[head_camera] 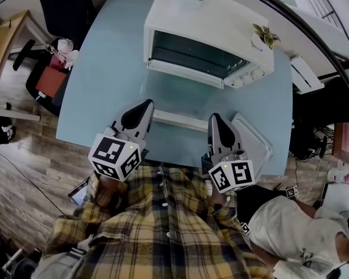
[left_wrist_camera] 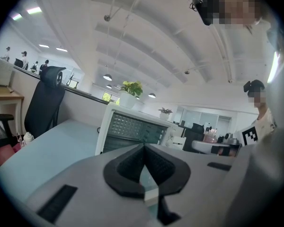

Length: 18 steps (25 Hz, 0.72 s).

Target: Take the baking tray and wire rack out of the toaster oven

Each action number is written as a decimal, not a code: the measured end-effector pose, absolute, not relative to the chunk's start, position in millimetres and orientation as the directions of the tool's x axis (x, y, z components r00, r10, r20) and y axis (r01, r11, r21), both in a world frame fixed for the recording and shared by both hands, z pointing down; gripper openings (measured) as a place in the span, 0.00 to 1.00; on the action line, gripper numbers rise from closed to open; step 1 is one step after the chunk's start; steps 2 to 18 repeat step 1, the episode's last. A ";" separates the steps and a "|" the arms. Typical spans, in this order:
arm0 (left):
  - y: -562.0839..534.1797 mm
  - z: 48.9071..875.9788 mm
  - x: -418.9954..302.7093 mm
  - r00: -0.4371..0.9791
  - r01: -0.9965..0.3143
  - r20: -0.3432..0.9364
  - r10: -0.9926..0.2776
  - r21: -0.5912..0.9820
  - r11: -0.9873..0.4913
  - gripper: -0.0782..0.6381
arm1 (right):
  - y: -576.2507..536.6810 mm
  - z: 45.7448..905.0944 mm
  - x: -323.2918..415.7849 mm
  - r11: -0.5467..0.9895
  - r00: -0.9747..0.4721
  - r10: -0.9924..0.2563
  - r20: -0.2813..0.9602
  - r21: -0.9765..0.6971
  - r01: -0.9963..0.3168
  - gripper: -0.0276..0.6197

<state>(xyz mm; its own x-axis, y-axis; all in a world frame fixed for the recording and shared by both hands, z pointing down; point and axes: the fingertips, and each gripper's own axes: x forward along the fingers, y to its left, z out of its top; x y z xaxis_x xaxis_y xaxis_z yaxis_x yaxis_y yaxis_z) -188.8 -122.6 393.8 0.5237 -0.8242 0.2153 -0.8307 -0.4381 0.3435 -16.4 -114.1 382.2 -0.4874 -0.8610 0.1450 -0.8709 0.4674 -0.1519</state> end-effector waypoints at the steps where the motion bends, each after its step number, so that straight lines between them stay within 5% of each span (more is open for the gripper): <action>1: -122.8 394.0 -189.2 0.522 -0.832 0.216 -0.825 0.344 -0.436 0.10 | -114.4 382.5 -17.0 0.469 -0.489 -0.860 0.145 -0.153 -0.870 0.05; 18: -122.8 394.0 -189.2 0.522 -0.832 0.216 -0.825 0.344 -0.436 0.10 | -114.4 382.5 -17.0 0.469 -0.489 -0.860 0.145 -0.153 -0.870 0.05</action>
